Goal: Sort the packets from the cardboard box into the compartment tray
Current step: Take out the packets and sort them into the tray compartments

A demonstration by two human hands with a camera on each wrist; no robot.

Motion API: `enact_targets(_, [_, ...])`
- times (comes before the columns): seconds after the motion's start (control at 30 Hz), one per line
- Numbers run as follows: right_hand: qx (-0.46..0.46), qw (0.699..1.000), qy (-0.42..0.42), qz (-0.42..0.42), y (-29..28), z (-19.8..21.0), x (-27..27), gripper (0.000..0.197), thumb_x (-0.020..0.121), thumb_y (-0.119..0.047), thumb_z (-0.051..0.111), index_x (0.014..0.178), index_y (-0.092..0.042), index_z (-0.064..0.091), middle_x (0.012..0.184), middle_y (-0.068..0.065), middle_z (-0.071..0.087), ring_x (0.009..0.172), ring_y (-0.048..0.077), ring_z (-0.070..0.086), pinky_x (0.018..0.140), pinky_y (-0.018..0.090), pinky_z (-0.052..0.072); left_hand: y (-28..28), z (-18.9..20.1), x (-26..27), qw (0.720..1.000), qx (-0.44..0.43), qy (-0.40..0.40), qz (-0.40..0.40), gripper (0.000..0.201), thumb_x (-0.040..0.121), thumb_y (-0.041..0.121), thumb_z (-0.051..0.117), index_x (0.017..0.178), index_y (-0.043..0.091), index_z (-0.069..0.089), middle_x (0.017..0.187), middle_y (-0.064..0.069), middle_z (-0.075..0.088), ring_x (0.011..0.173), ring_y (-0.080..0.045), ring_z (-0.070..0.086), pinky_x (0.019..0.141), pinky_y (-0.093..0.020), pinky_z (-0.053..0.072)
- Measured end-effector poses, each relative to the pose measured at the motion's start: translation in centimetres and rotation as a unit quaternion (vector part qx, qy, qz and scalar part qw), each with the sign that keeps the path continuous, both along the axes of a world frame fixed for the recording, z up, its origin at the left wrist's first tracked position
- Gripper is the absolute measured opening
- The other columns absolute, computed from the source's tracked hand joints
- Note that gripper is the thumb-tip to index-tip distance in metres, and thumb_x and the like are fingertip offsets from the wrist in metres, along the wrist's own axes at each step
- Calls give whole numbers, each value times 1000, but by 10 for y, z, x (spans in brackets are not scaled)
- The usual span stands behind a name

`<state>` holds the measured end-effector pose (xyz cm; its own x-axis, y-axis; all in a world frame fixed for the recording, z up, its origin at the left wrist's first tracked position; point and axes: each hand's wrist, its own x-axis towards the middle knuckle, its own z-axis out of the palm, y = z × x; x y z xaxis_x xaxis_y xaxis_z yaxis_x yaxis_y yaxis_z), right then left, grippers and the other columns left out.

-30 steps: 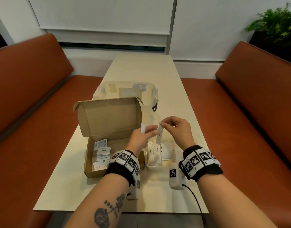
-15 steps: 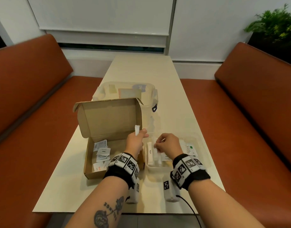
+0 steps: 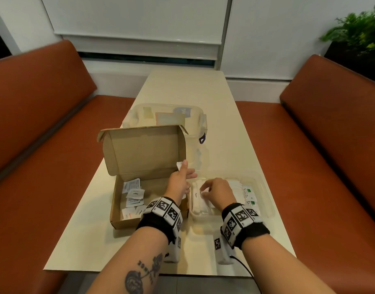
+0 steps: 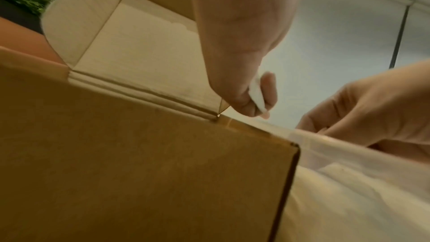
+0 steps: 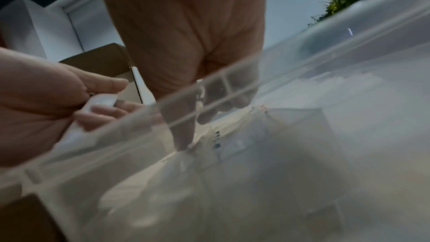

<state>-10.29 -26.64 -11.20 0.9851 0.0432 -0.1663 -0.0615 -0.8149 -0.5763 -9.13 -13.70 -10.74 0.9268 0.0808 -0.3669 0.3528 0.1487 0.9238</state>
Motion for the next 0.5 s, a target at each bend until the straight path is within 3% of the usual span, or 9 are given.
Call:
enact_targets(0.1, [71,997,-39,-11,1,8,-2,13,88,-20,63,92,-12,72,87,5,68,79,15,58,74,24,43,-2,3,0,999,-46,-23,-1,58,100,50,29,116,6,62,107,-3,68,57,-11,47,55,-22,43])
enact_targets(0.2, [275,961,-4,-28,4,22,-4,28,96,-29,52,87,-9,68,78,5,67,70,16,60,69,30,49,-5,6,1,996,-84,-37,-4,57,99,53,28,114,13,65,110,-1,68,97,-19,64,89,-36,51])
enact_targets(0.23, [333,942,30,-21,5,26,-4,28,96,-32,52,89,-8,66,79,6,66,70,16,61,66,30,52,-7,7,1,995,-96,-40,0,56,99,53,27,113,15,66,113,-2,68,101,-19,65,89,-36,52])
enact_targets(0.27, [371,927,63,-11,5,29,-5,23,94,-30,55,92,-9,64,81,8,66,70,17,63,64,29,54,-8,8,1,993,-107,-42,6,56,99,54,26,114,16,65,113,-3,67,98,-16,67,82,-32,55])
enact_targets(0.33, [398,912,96,18,4,35,-5,10,88,-15,65,95,-10,60,81,11,67,69,19,67,62,27,57,-10,9,1,990,-139,-38,15,57,99,53,26,120,15,62,111,-5,67,87,-10,71,65,-26,57])
enact_targets(0.37, [404,910,89,24,3,36,-4,12,85,-7,67,95,-9,60,79,11,67,65,19,67,61,26,58,-9,9,1,989,-145,-35,13,56,99,53,27,122,15,60,111,-6,67,87,-12,71,65,-27,58])
enact_targets(0.43, [388,921,21,2,-2,37,-1,13,82,-1,68,92,-9,65,76,9,67,61,15,66,63,24,57,-7,8,3,992,-122,-28,9,54,98,53,30,123,15,59,111,-10,67,88,-17,68,72,-29,57])
enact_targets(0.5, [327,939,-97,-40,-11,36,4,13,79,-2,71,85,-13,72,76,3,69,66,8,63,68,17,53,-4,8,4,994,-105,-14,16,52,96,54,36,112,12,61,100,-11,68,75,-17,62,65,-26,56])
